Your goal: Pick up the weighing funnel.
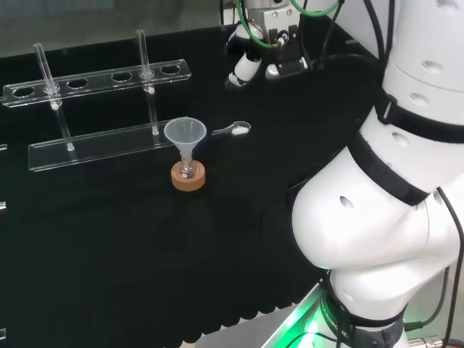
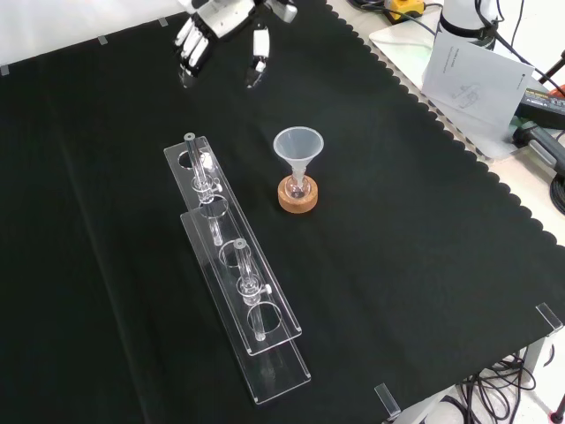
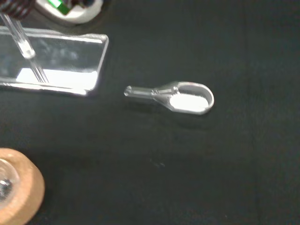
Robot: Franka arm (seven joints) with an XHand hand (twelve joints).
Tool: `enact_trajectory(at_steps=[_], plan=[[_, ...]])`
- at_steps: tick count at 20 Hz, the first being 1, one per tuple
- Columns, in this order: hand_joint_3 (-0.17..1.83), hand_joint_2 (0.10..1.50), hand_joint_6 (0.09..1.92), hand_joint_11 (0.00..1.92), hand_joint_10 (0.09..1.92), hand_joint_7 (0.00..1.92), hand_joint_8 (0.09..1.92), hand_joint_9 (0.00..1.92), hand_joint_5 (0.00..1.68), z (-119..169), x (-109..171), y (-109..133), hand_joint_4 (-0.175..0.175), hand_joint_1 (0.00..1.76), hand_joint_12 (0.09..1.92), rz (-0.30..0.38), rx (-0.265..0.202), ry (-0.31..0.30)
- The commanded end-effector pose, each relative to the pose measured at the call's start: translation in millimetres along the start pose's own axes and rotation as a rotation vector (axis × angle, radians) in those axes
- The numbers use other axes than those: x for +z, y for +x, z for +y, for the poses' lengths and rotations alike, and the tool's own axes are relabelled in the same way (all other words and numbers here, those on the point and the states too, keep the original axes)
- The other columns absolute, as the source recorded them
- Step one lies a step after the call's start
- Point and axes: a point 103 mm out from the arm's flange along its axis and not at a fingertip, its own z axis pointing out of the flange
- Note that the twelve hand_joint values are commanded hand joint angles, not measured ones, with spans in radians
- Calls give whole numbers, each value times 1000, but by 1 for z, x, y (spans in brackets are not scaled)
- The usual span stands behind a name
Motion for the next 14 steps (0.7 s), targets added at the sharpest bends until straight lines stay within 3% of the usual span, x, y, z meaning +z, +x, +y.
enact_trajectory(at_steps=[1,9,14], plan=[[492,659,87,333,608,362,690,536,488,39,39,-28,-28,848,1354,-22,-5,77],[521,636,87,343,586,362,673,549,497,58,71,-26,-28,840,1343,-75,-22,153],[529,623,87,327,574,301,656,514,476,66,83,-29,-27,827,1342,-97,-20,155]])
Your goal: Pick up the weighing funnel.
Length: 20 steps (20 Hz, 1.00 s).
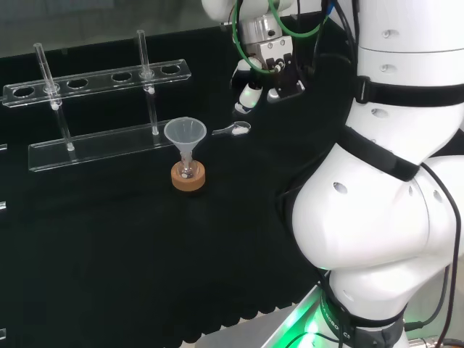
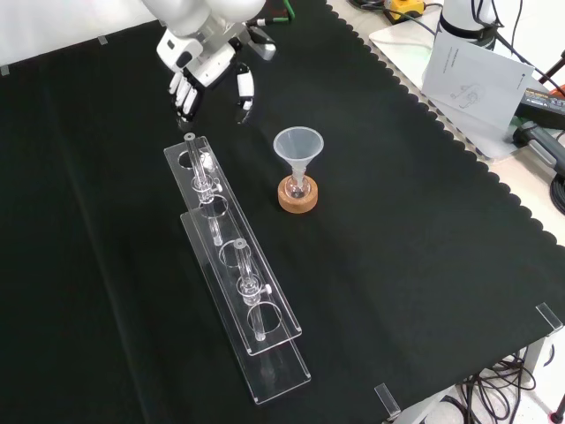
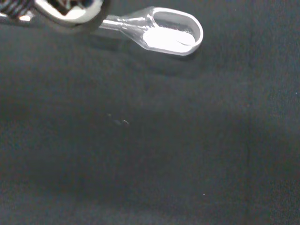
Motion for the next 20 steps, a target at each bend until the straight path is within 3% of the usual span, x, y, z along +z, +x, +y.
enact_trajectory(at_steps=[1,9,20], plan=[[530,621,87,325,573,291,654,510,471,13,13,-4,-27,826,1343,-46,1,14],[547,611,87,314,591,255,681,491,466,26,37,-16,-26,822,1356,-49,7,44],[540,617,87,318,606,284,700,510,529,42,51,-14,-28,733,1356,-55,30,2]])
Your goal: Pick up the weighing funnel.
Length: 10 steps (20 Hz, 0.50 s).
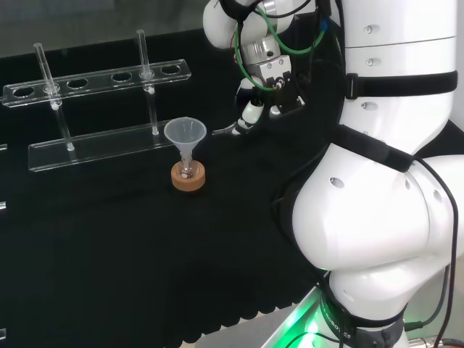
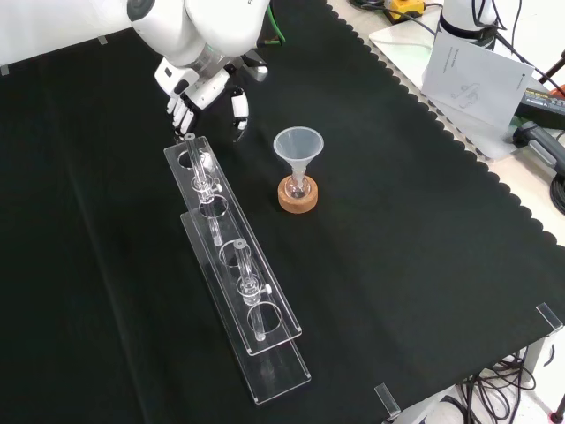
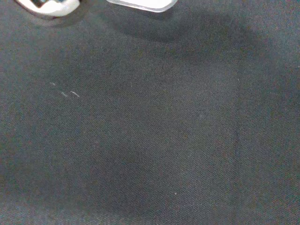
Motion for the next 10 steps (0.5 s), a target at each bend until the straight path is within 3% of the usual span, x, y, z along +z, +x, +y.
enact_trajectory(at_steps=[1,10], plan=[[537,619,87,319,607,288,702,512,537,11,10,4,-29,740,1356,-6,11,-13],[524,630,87,329,608,302,703,523,566,24,20,10,-29,768,1352,-17,-2,1]])
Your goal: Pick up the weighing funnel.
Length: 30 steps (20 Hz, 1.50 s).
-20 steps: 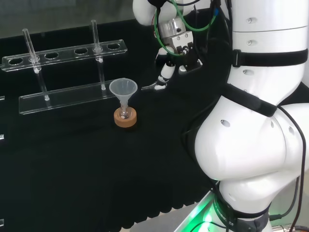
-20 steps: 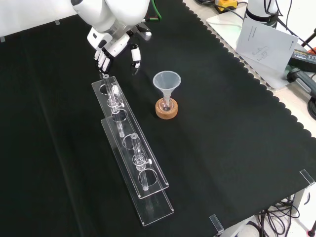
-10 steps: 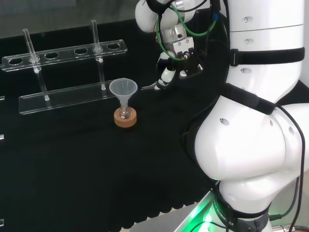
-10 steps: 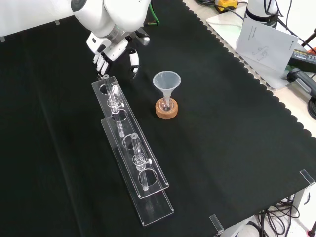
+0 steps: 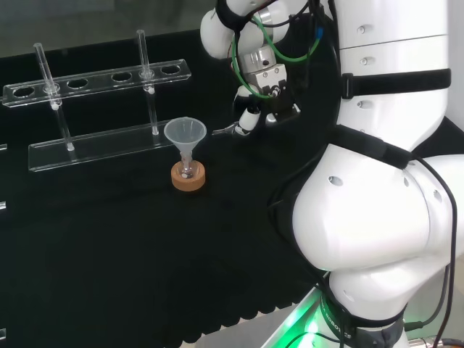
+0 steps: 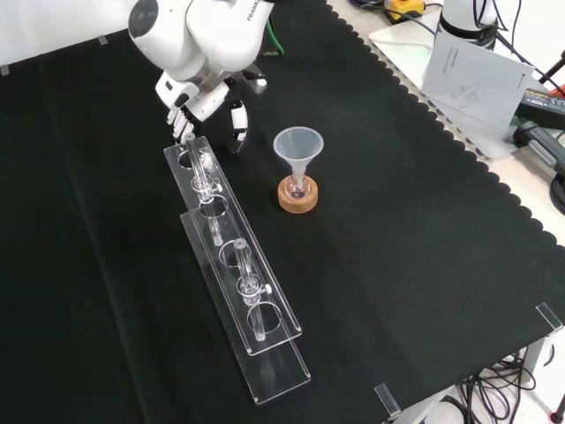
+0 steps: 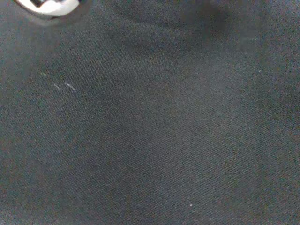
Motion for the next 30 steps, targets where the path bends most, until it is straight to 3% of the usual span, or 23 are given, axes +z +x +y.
enact_trajectory(at_steps=[1,17,22,30], plan=[[523,630,87,329,608,303,702,524,566,8,3,4,-29,769,1351,-10,-5,0],[544,646,100,383,589,381,690,592,678,22,7,-1,-13,887,1325,-39,15,-45],[565,649,196,410,556,436,667,640,788,22,4,3,0,902,1308,-57,15,-74],[590,647,506,430,509,479,650,684,738,26,5,6,9,912,1298,-71,11,-63]])
